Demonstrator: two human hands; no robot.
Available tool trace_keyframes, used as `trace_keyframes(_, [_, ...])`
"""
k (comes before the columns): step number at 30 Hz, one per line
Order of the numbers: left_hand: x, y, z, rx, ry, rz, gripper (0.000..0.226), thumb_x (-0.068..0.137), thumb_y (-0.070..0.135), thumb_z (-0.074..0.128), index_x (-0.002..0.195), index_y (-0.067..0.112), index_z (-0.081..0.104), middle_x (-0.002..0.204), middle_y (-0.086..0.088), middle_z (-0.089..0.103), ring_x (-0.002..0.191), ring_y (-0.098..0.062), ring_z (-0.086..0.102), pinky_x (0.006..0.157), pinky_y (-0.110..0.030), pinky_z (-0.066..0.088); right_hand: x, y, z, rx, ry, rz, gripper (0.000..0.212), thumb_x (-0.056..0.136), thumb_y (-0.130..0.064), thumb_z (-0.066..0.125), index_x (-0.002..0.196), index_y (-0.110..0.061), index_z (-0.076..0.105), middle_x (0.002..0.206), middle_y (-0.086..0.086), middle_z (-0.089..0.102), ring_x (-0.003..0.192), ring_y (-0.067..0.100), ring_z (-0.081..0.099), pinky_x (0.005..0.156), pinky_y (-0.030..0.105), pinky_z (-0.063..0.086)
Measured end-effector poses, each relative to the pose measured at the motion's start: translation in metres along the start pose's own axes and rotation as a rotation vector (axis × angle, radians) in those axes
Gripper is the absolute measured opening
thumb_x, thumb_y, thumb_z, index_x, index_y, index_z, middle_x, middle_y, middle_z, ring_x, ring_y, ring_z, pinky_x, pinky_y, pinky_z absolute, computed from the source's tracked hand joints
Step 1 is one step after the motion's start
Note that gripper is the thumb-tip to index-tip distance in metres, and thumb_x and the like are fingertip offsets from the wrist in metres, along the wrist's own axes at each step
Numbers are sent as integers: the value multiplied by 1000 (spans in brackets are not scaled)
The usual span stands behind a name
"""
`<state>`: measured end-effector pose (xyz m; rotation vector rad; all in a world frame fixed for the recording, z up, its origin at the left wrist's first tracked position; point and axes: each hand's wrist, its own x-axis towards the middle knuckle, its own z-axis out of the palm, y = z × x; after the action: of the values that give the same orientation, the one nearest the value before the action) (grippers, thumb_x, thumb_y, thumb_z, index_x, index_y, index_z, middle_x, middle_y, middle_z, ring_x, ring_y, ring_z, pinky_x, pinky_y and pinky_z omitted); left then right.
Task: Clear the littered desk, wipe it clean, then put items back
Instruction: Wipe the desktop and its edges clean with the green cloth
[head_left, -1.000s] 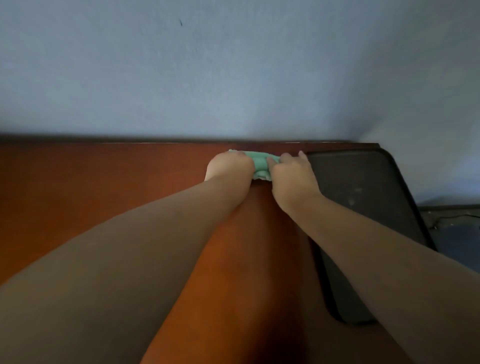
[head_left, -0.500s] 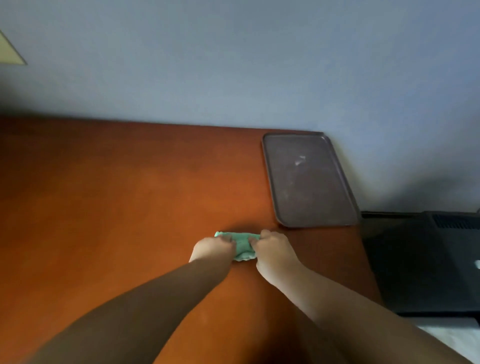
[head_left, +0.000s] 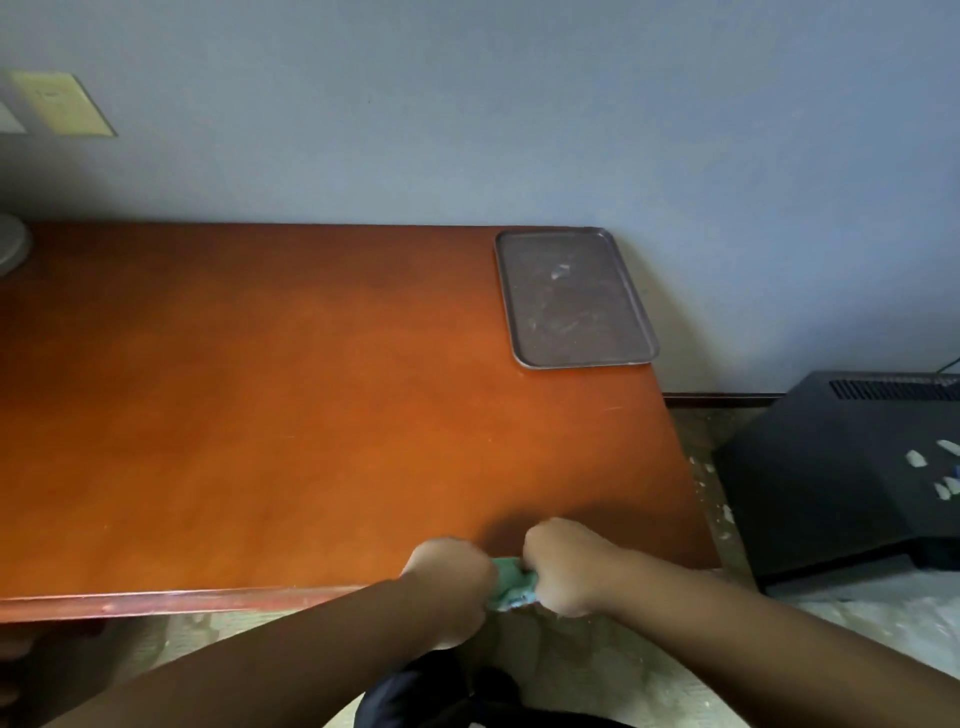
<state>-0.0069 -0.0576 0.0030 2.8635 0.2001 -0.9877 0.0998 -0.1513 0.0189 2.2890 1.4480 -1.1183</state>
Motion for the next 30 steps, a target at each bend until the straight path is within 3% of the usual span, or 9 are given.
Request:
trace_keyframes(2, [-4,10,0,-87,-11,47,19,85,18,51,96,8,64,100,-15,64,97,-37,57,68,-33,40,-8,5,0,8,-158,28,10,83,-9,52,80,-7,62,64,6,51,56,20,46,47,26,33])
trace_keyframes(5, [1,12,-7,-222,24,22,21,82,20,53,99,14,65,99,-10,65,96,-32,58,66,-30,39,-15,19,-7,122,-304,54,17,79,-11,59,95,-6,63,84,7,63,70,20,55,57,26,43])
trace_keyframes(8, [13,1,-29,-407,153,-22,24,79,18,54,100,20,66,96,-6,68,90,-26,61,63,-25,37,-17,30,-16,259,-125,83,44,71,-29,76,107,-16,53,106,1,59,87,17,56,67,28,45])
trace_keyframes(12, [38,-22,-60,-679,408,27,40,82,11,55,120,20,62,110,0,67,100,-20,61,73,-19,38,3,42,-27,444,286,150,17,76,-21,65,77,-24,48,90,0,60,84,22,60,69,35,47])
trace_keyframes(14, [56,-30,-76,-948,506,4,45,85,8,59,130,15,55,114,1,63,99,-15,61,73,-12,42,16,52,-35,750,417,257,11,77,-15,65,82,-20,55,87,2,63,81,23,63,66,34,49])
trace_keyframes(16, [78,-39,-91,-1307,522,-128,49,87,9,62,134,15,49,108,3,56,83,-13,60,58,-12,46,28,63,-42,1228,511,386,18,79,-11,66,96,-15,59,87,4,65,79,24,65,61,31,53])
trace_keyframes(20, [128,-68,-108,-1816,275,-474,52,89,18,63,137,13,43,103,-7,57,85,-23,59,54,-29,46,56,91,-54,1853,600,654,37,80,-17,70,110,-4,52,89,9,61,82,28,67,66,32,55])
trace_keyframes(24, [170,-87,-119,-1796,220,-510,47,89,22,64,130,9,46,106,-11,59,86,-25,61,56,-30,46,84,109,-81,2043,593,826,42,83,-24,69,111,-1,48,84,9,55,70,21,60,54,29,46])
trace_keyframes(30, [213,-100,-141,-1618,120,-433,18,93,18,58,92,0,57,69,-10,60,57,-19,60,45,-24,49,128,113,-100,1982,645,1034,34,82,-11,68,111,-2,53,86,9,55,71,25,60,63,34,53])
